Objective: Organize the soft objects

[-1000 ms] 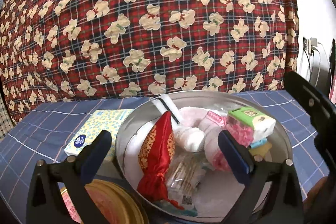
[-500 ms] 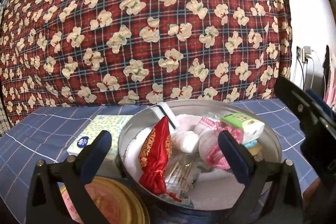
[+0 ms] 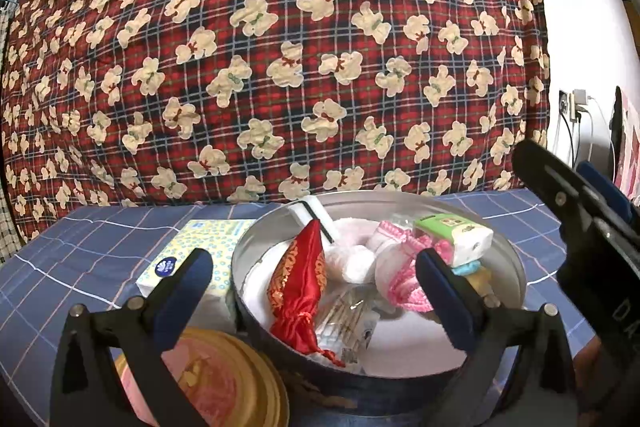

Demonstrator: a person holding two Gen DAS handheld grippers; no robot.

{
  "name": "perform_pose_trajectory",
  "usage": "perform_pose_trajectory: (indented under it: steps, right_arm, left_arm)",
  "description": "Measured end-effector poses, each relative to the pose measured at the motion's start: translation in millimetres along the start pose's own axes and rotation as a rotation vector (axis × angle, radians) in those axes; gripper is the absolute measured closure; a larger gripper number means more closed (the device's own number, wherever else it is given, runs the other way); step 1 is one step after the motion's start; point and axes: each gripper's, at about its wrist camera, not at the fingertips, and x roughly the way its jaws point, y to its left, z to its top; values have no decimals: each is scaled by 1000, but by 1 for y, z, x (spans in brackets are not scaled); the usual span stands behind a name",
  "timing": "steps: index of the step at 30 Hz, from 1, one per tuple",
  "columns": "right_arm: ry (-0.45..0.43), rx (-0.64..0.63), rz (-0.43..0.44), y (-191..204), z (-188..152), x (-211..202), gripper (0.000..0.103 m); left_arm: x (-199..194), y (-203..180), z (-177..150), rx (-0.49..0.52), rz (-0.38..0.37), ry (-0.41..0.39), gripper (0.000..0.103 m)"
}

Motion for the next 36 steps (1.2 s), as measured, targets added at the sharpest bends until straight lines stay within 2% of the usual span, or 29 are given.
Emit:
perform_pose_trajectory:
  steps: [36]
  right_arm:
    - [2, 0, -5, 0, 0, 0, 13]
  left_arm:
    - [0, 1, 0, -4, -1, 2, 0]
